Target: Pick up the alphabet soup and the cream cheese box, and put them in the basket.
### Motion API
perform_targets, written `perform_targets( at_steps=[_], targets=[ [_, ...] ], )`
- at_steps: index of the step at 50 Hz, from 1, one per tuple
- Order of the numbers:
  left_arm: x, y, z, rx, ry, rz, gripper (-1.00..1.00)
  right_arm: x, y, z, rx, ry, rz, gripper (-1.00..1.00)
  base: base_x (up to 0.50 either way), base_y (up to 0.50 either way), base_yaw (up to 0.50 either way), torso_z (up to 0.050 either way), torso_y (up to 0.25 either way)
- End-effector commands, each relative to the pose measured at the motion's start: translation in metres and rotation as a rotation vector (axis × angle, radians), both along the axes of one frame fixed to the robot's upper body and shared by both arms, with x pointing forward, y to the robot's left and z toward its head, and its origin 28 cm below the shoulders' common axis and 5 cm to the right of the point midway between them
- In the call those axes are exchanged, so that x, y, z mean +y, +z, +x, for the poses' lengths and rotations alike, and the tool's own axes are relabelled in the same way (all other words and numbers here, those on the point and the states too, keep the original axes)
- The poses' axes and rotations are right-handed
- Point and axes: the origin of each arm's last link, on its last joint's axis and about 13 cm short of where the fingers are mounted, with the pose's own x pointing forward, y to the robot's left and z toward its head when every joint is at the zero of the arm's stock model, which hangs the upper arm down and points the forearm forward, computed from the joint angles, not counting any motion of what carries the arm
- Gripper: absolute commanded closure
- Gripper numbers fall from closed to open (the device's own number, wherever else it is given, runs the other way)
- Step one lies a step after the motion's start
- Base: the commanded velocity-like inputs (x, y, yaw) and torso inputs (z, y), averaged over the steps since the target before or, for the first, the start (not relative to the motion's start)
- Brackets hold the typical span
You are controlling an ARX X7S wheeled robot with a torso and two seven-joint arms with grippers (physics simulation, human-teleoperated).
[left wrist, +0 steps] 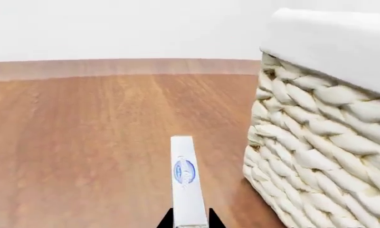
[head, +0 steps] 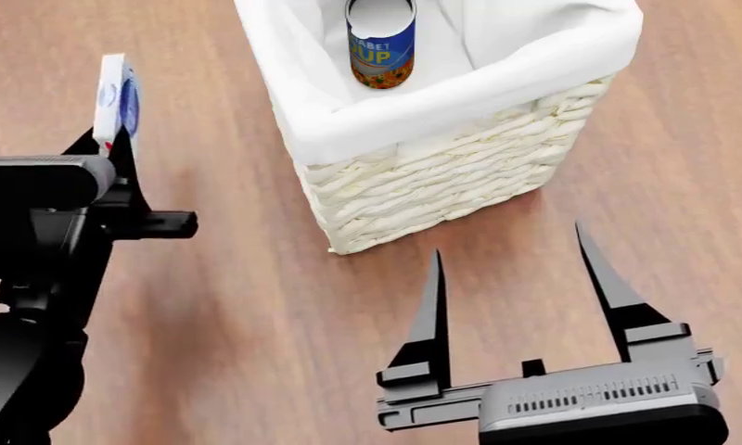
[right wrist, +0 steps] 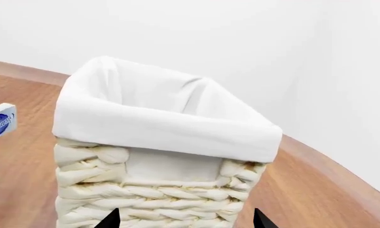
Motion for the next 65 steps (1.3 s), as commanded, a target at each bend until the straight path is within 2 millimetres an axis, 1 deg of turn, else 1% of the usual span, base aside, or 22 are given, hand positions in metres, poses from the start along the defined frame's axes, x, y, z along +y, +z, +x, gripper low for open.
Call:
perform_targets(
  at_steps=[1,5,8,11,12,15,18,19,20,21,23,24,27,31,34,36,42,44,46,47,53,65],
  targets=[
    [0.005,0.050,-0.010,-0.153,0.006,-0.014,1.00,0.001,0.000,0.000,0.000,0.004,0.000,-1.00,0.00,0.00,0.00,0.000,0.010],
    [0.010,0.074,-0.010,-0.217,0.024,-0.022,1.00,0.000,0.000,0.000,0.001,0.001,-0.001,-1.00,0.00,0.00,0.00,0.000,0.000],
    [0.015,0.098,-0.008,-0.275,0.040,-0.026,1.00,0.000,0.000,0.000,0.000,0.002,-0.001,-1.00,0.00,0.00,0.00,0.000,0.000],
    [0.017,0.110,-0.006,-0.300,0.039,-0.019,1.00,0.000,0.000,0.000,-0.001,0.003,0.001,-1.00,0.00,0.00,0.00,0.000,0.000],
    [0.018,0.120,-0.003,-0.313,0.044,-0.017,1.00,0.001,0.000,0.000,0.000,0.005,0.001,-1.00,0.00,0.00,0.00,0.000,0.000],
    [0.019,0.130,0.001,-0.324,0.038,-0.015,1.00,0.001,0.000,0.000,-0.001,0.007,0.001,-1.00,0.00,0.00,0.00,0.000,0.003],
    [0.018,0.148,0.007,-0.339,-0.008,-0.024,1.00,0.001,0.001,0.000,-0.001,0.008,-0.001,-1.00,0.00,0.00,0.00,0.000,0.000],
    [0.017,0.159,0.008,-0.356,-0.025,-0.015,1.00,0.001,0.001,-0.001,0.000,0.007,-0.004,-1.00,0.00,0.00,0.00,0.000,0.000],
    [0.017,0.159,0.008,-0.356,-0.025,-0.015,1.00,0.001,0.001,-0.001,0.000,0.007,-0.004,-1.00,0.00,0.00,0.00,0.000,0.000],
    [0.016,0.173,0.009,-0.377,-0.042,-0.008,1.00,0.001,0.000,-0.001,-0.001,0.008,-0.007,-1.00,0.00,0.00,0.00,0.000,0.000],
    [0.014,0.188,0.008,-0.395,-0.077,0.023,1.00,0.000,0.001,-0.001,-0.001,0.006,-0.008,-1.00,0.00,0.00,0.00,0.000,0.000],
    [0.011,0.205,0.007,-0.417,-0.116,0.036,1.00,0.000,0.002,-0.001,-0.002,0.004,-0.009,-1.00,0.00,0.00,0.00,0.000,0.000],
    [0.007,0.231,0.005,-0.455,-0.155,0.076,1.00,0.000,0.002,-0.002,-0.004,0.004,-0.007,-1.00,0.00,0.00,0.00,0.000,0.003],
    [0.002,0.251,0.003,-0.446,-0.235,0.117,1.00,0.001,0.002,-0.001,-0.007,0.005,-0.008,-1.00,0.00,0.00,0.00,0.000,0.000],
    [-0.001,0.257,0.005,-0.407,-0.304,0.153,1.00,0.001,0.002,-0.001,-0.008,0.008,-0.011,-1.00,0.00,0.00,0.00,0.000,0.000],
    [-0.007,0.263,0.004,-0.358,-0.426,0.224,1.00,0.002,0.003,-0.001,-0.011,0.013,-0.010,-1.00,0.00,0.00,0.00,0.000,0.000],
    [-0.015,0.281,0.009,-0.220,-0.641,0.307,1.00,0.002,0.002,-0.001,-0.008,0.013,-0.012,-1.00,0.00,0.00,0.00,0.000,0.002],
    [-0.017,0.292,0.012,-0.176,-0.687,0.273,1.00,0.001,0.001,-0.002,-0.007,0.010,-0.012,-1.00,0.00,0.00,0.00,0.000,0.000],
    [-0.018,0.292,0.013,-0.101,-0.746,0.265,1.00,0.001,0.001,-0.002,-0.007,0.009,-0.012,-1.00,0.00,0.00,0.00,0.000,0.000],
    [-0.019,0.293,0.014,-0.104,-0.748,0.266,1.00,0.001,0.001,-0.002,-0.007,0.010,-0.010,-1.00,0.00,0.00,0.00,0.000,0.000],
    [-0.026,0.279,0.014,-0.005,-0.863,0.332,1.00,0.001,0.000,-0.002,-0.004,0.010,-0.010,-1.00,0.00,0.00,0.00,0.000,0.000],
    [-0.033,0.262,0.013,0.055,-0.931,0.402,1.00,0.001,-0.002,-0.001,0.002,0.008,-0.009,-1.00,0.00,0.00,0.00,0.001,0.001]
  ],
)
